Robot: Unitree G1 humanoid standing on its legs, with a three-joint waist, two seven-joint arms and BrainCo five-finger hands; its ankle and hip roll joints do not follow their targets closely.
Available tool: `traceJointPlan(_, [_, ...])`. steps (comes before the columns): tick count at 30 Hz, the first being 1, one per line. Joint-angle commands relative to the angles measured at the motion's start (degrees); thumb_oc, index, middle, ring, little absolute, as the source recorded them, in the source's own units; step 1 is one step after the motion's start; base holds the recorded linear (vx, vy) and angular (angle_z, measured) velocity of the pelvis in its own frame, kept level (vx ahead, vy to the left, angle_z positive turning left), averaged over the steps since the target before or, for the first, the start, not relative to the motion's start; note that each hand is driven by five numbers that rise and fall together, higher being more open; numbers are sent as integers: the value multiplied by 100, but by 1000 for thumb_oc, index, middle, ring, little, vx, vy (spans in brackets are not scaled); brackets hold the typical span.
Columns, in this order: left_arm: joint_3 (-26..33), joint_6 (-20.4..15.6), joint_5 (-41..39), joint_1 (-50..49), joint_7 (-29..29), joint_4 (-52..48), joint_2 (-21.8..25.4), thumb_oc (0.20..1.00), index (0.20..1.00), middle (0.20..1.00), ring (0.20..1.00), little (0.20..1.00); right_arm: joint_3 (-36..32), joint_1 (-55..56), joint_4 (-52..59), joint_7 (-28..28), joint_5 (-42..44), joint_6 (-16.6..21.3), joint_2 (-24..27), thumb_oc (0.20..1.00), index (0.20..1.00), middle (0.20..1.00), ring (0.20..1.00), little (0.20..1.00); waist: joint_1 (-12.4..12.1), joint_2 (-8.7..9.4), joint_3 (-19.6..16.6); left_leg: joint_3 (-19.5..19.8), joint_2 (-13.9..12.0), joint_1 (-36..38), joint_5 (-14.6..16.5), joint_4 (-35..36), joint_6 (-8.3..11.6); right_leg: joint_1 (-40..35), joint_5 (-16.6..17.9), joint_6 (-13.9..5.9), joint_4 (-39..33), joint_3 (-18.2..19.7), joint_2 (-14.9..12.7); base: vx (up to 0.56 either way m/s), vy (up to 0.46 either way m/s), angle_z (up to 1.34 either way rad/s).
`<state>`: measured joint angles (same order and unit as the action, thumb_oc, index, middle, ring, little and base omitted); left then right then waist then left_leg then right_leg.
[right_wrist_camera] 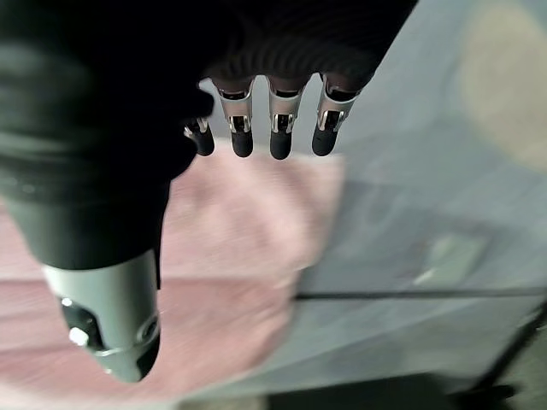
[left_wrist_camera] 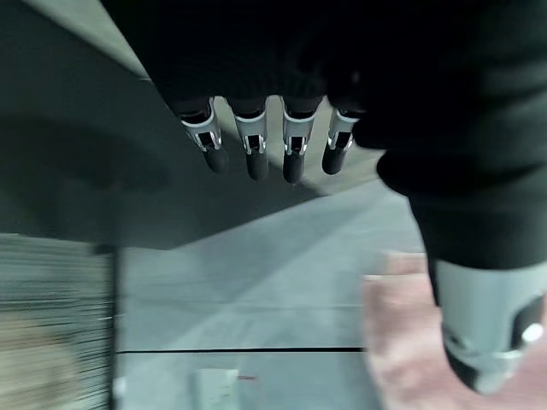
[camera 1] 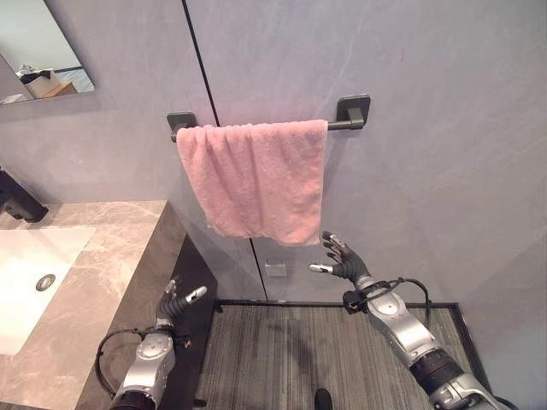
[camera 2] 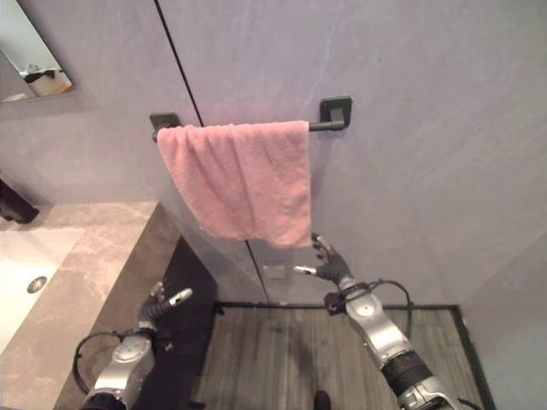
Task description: Put brush and paste in cup on sink, flatten towel.
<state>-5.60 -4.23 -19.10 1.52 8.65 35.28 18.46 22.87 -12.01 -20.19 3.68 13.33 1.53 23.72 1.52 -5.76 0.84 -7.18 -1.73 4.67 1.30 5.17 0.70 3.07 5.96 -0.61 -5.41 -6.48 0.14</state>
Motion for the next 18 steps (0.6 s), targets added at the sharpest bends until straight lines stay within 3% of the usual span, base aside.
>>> traceJointPlan(1, [-105, -153, 310, 244, 31, 842, 22, 1000, 1000, 1000, 1000, 1000, -96, -2, -648, 146, -482, 244, -47, 1000, 1000, 1000, 1000, 1000, 130, 327, -161, -222, 218, -49, -121, -104, 109, -508, -431, -449, 97, 77, -317, 0, 0, 0])
traceJointPlan(6, [-215, -87, 641, 205, -68, 1952, -211, 1000, 1000, 1000, 1000, 1000, -38, 307, -1716, 179, -922, 262, -23, 1000, 1000, 1000, 1000, 1000, 188, 359, -163, -232, 223, -41, -86, -116, 104, -510, -438, -458, 110, 109, -308, -1, 1, -1])
traceJointPlan(14, [-495, 14, 1457, 68, -183, 3582, -549, 1000, 1000, 1000, 1000, 1000, 53, 576, -4440, 41, -1318, 254, -320, 1000, 1000, 1000, 1000, 1000, 196, 428, -171, -193, 222, -41, -70, -94, 97, -488, -418, -465, 115, 125, -305, -7, 1, -6])
traceJointPlan(18, [-386, -129, 1155, -135, -334, 3482, -597, 1000, 1000, 1000, 1000, 1000, -452, 931, -4292, -120, -361, 412, -351, 1000, 1000, 1000, 1000, 1000, 197, 443, -168, -202, 221, -46, -63, -92, 89, -458, -410, -472, 107, 150, -300, -7, -1, -2])
